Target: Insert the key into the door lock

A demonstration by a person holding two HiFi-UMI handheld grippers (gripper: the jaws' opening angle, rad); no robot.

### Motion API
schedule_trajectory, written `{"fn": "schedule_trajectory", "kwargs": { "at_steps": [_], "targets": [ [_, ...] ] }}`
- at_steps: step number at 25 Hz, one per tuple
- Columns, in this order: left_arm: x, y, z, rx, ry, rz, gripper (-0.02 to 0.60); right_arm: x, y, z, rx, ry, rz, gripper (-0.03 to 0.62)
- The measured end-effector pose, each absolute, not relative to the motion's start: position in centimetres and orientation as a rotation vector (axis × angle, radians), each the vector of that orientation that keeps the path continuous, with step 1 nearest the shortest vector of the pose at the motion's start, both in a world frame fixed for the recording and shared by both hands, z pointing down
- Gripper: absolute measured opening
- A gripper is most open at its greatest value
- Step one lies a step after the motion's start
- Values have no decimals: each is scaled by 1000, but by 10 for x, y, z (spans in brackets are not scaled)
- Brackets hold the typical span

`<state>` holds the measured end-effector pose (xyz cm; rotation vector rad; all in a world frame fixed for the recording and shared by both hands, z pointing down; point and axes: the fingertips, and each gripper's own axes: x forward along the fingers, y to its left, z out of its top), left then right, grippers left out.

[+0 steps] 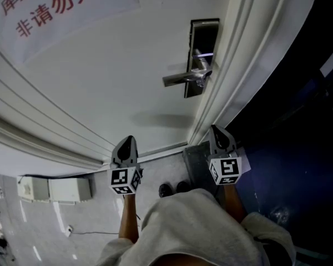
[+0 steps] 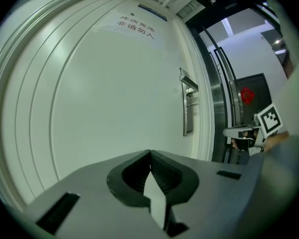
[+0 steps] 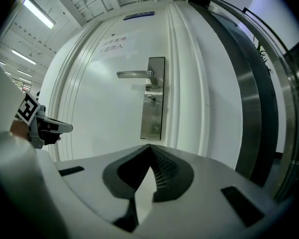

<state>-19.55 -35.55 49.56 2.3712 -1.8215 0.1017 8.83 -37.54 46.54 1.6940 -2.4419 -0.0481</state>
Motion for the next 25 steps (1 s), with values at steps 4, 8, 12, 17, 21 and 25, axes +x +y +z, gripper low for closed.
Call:
{"fn": "schedule_trajectory", "kwargs": {
  "at_steps": [4, 8, 12, 17, 21, 25],
  "targets": [
    [-197, -353, 502, 2349, -1816, 129, 18, 88, -379, 467, 1685, -2440, -53, 20],
    [-195, -355, 499, 2373, -1811, 115, 18, 84, -382, 465, 1682, -2448, -60, 20],
    [-194, -356, 500, 2371, -1805, 108, 18, 80, -386, 463, 1677, -2451, -65, 20],
    [-193, -358, 499, 2370, -1792, 119, 18, 80, -388, 466, 1680, -2441, -51, 20],
    [-193, -359, 495, 2390, -1799, 98, 18, 80, -388, 466, 1681, -2433, -53, 20],
    [-194, -359, 495, 2390, -1801, 103, 18, 80, -389, 466, 1678, -2430, -60, 20]
  ]
}}
